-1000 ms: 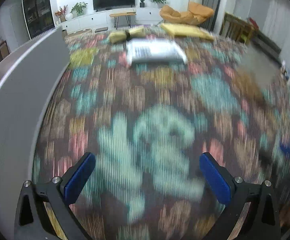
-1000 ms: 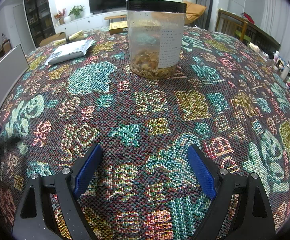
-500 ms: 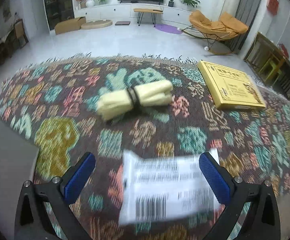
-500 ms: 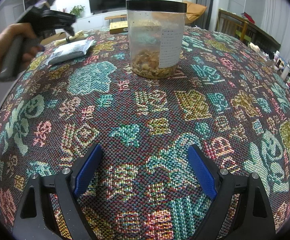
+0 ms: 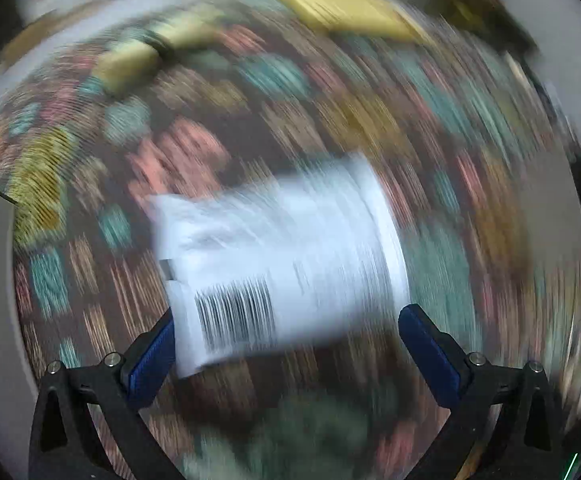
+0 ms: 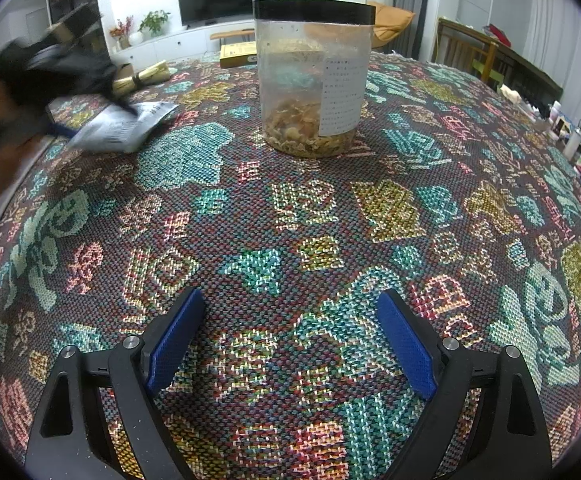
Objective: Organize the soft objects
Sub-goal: 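Grasp the cream rolled towel with the left gripper, then set the rolled towel down on the table and open the left gripper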
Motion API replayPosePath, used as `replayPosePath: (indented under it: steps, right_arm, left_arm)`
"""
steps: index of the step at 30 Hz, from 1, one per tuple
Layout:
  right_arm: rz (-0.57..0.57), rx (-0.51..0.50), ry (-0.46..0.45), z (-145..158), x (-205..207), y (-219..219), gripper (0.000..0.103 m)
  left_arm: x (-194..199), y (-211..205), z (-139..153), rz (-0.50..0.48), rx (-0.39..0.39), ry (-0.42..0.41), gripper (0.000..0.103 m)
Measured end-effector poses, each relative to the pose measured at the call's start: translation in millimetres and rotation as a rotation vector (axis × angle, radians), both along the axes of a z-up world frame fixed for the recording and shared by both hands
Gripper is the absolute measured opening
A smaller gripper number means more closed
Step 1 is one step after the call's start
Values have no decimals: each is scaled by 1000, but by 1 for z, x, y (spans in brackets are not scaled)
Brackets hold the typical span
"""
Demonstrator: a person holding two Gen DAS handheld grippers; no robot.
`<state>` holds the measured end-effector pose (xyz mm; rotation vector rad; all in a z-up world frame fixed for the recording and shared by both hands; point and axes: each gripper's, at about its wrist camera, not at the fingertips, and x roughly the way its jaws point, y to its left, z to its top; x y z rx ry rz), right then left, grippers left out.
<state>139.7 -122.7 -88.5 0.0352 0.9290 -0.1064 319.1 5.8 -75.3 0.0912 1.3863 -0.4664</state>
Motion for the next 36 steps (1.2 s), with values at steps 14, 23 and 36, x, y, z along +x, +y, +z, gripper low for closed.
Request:
replayPosePath:
  steps: [14,23,36]
  right_arm:
    - [0,0,0,0,0,0,91]
    - [0,0,0,0,0,0,91]
    - [1,2,0,-1,-1,-1,92]
  left_arm:
    - [153,42,14,188,248,-432,102]
    - [196,16,-17,97,281,-459,85]
    - [36,30,-9,56,153,-270,31]
